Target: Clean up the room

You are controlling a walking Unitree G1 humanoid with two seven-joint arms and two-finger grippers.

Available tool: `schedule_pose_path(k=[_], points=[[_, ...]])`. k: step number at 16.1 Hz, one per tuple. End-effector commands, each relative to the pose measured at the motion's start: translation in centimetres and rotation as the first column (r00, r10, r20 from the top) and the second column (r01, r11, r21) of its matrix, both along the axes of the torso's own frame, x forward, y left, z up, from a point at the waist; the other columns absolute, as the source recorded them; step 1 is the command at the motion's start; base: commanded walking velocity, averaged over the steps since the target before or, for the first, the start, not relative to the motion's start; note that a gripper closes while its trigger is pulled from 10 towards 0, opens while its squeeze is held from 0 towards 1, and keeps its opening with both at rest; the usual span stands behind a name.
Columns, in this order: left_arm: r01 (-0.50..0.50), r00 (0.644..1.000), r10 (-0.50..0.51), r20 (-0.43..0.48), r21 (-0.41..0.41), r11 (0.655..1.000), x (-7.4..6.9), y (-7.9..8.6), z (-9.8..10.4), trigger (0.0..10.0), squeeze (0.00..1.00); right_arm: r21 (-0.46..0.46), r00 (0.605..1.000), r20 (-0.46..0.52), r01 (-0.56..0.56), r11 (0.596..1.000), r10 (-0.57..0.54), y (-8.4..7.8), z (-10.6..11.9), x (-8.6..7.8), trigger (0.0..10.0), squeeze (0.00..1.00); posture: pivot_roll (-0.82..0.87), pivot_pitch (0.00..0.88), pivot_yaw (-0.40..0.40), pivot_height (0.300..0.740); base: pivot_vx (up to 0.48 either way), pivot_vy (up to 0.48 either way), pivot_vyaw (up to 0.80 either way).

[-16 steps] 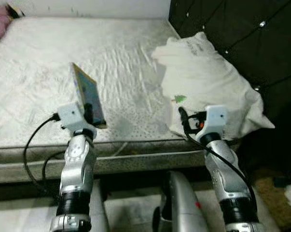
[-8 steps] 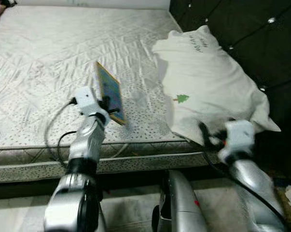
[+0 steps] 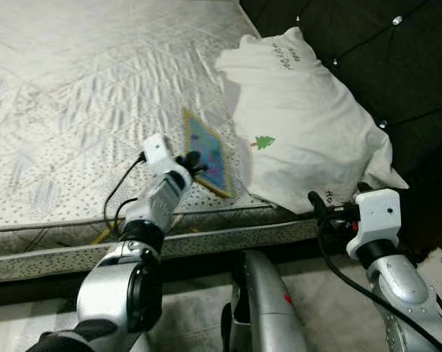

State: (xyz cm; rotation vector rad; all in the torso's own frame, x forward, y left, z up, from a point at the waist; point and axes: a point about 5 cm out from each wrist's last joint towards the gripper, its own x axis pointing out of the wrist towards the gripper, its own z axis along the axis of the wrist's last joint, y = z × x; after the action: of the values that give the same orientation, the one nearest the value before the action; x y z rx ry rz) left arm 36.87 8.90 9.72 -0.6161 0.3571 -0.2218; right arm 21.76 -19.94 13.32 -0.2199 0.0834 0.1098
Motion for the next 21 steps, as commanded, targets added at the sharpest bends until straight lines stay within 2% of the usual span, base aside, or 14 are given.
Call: schedule_pose_path(k=[1, 3, 6, 7, 9, 18, 20, 21], points=[[0.034, 0.999, -0.034, 0.022, -0.012, 0.999, 0.0, -0.7, 0.1, 10.0, 0.00, -0.005, 1.000, -0.008, -0.010, 1.000, 0.010, 0.0, 0.3, -0.4, 10.0, 0.00, -0.21, 0.105, -0.122, 0.542, 0.000, 0.000, 0.00], [0.010, 1.000, -0.010, -0.017, -0.022, 1.000, -0.3, 0.0, -0.9, 10.0, 0.00, -0.002, 0.999, -0.024, -0.032, 0.999, 0.032, 0.5, 0.3, -1.2, 10.0, 0.00, -0.22, 0.106, -0.124, 0.542, 0.000, 0.000, 0.00], [0.014, 0.999, -0.016, -0.047, -0.029, 0.999, -0.4, 0.3, -1.4, 10.0, 0.00, -0.011, 0.999, -0.033, -0.034, 0.999, 0.033, 0.3, 0.4, -1.3, 10.0, 0.00, -0.23, 0.106, -0.127, 0.542, 0.000, 0.000, 0.00], [-0.019, 0.999, 0.018, -0.038, -0.035, 0.999, -0.3, 0.7, -1.3, 10.0, 0.61, -0.016, 0.999, -0.036, -0.030, 0.999, 0.030, 0.2, 0.4, -1.3, 10.0, 0.00, -0.23, 0.103, -0.129, 0.542, 0.000, 0.000, 0.00], [-0.041, 0.999, 0.039, -0.033, -0.043, 0.998, -0.1, 1.2, -1.2, 10.0, 1.00, -0.019, 0.999, -0.038, -0.029, 0.999, 0.028, 0.1, 0.5, -1.3, 10.0, 0.00, -0.23, 0.102, -0.131, 0.542, 0.000, 0.000, 0.00], [-0.189, 0.982, 0.190, 0.001, 0.071, 0.979, 0.5, 5.6, -0.7, 10.0, 1.00, -0.027, 0.999, -0.039, -0.026, 0.999, 0.025, 0.1, 0.4, -0.8, 10.0, 0.00, -0.23, 0.094, -0.135, 0.542, 0.000, 0.000, 0.00], [-0.222, 0.973, 0.229, -0.039, 0.126, 0.967, 0.2, 6.3, -1.3, 10.0, 1.00, -0.027, 0.999, -0.039, -0.029, 0.999, 0.028, 0.2, 0.4, -0.7, 10.0, 0.00, -0.22, 0.090, -0.133, 0.542, 0.000, 0.000, 0.00], [-0.213, 0.973, 0.227, -0.047, 0.204, 0.955, -0.1, 6.4, -1.8, 10.0, 1.00, -0.026, 0.999, -0.039, -0.031, 0.999, 0.030, 0.2, 0.3, -0.6, 10.0, 0.00, -0.22, 0.087, -0.130, 0.542, 0.000, 0.000, 0.00]])
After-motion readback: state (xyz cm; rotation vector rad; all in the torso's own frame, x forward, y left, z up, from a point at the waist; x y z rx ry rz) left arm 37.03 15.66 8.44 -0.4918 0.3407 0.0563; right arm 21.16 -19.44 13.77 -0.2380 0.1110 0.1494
